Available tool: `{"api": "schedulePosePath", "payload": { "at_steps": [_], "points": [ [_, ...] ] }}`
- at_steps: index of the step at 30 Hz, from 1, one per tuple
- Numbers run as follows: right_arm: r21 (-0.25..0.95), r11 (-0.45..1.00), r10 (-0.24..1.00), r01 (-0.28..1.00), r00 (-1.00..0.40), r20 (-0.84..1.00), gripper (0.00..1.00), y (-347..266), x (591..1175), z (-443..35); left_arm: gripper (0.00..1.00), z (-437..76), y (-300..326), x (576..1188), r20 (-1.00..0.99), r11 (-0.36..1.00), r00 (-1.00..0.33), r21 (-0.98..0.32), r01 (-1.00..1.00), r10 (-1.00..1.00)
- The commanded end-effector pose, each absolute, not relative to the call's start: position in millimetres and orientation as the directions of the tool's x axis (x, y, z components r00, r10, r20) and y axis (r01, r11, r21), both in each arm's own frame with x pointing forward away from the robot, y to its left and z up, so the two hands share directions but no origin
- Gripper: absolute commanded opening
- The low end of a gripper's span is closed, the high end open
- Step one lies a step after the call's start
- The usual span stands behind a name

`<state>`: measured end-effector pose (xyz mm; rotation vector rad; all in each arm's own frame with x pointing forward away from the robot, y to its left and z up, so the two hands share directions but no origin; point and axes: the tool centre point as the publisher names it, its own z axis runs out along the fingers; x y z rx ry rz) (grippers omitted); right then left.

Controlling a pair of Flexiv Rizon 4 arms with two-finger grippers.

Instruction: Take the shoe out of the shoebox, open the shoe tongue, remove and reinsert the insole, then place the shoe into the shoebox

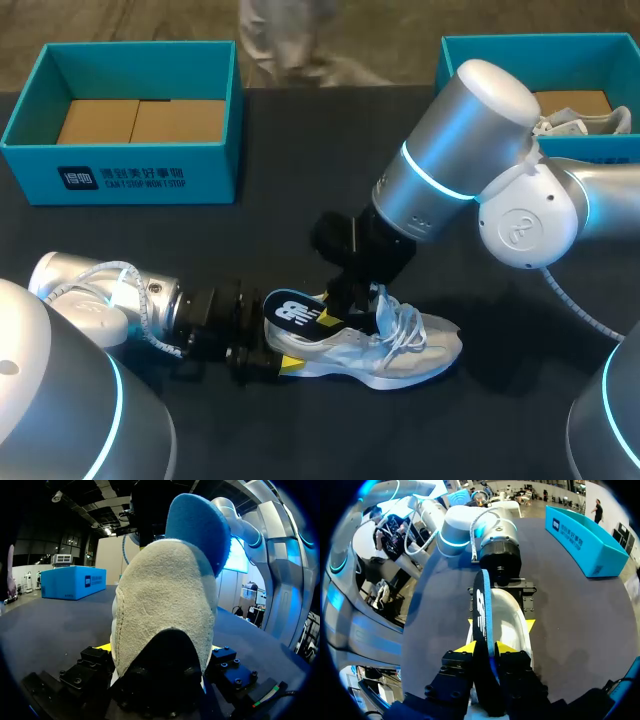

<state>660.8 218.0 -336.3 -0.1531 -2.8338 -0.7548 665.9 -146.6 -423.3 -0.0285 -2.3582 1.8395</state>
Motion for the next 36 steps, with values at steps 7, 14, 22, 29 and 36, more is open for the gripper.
{"api": "schedulePosePath", "payload": {
  "at_steps": [7,14,22,29,36],
  "points": [
    [0.463,0.874,0.031,0.146,-0.969,0.247,0.27,220.7,661.7,-343.7,0.00,-427.3,-146.2,667.0,0.107,0.249,-0.989,-0.965,-0.078,0.106],
    [0.463,0.872,0.033,0.157,-0.964,0.264,0.28,221.4,665.7,-350.4,0.00,-427.3,-146.2,667.0,0.107,0.249,-0.989,-0.965,-0.078,0.106],
    [0.465,0.872,0.015,0.150,-0.959,0.282,0.23,224.4,663.5,-353.5,0.00,-427.3,-146.2,667.0,0.107,0.249,-0.989,-0.965,-0.078,0.106],
    [0.481,0.862,0.020,0.159,-0.959,0.282,0.00,223.1,659.1,-353.4,0.00,-427.3,-146.2,667.0,0.107,0.249,-0.989,-0.965,-0.078,0.106],
    [0.508,0.849,0.027,0.147,-0.971,0.236,0.00,220.6,659.4,-336.9,0.00,-427.3,-146.2,667.0,0.107,0.249,-0.989,-0.965,-0.078,0.106]
  ]
}}
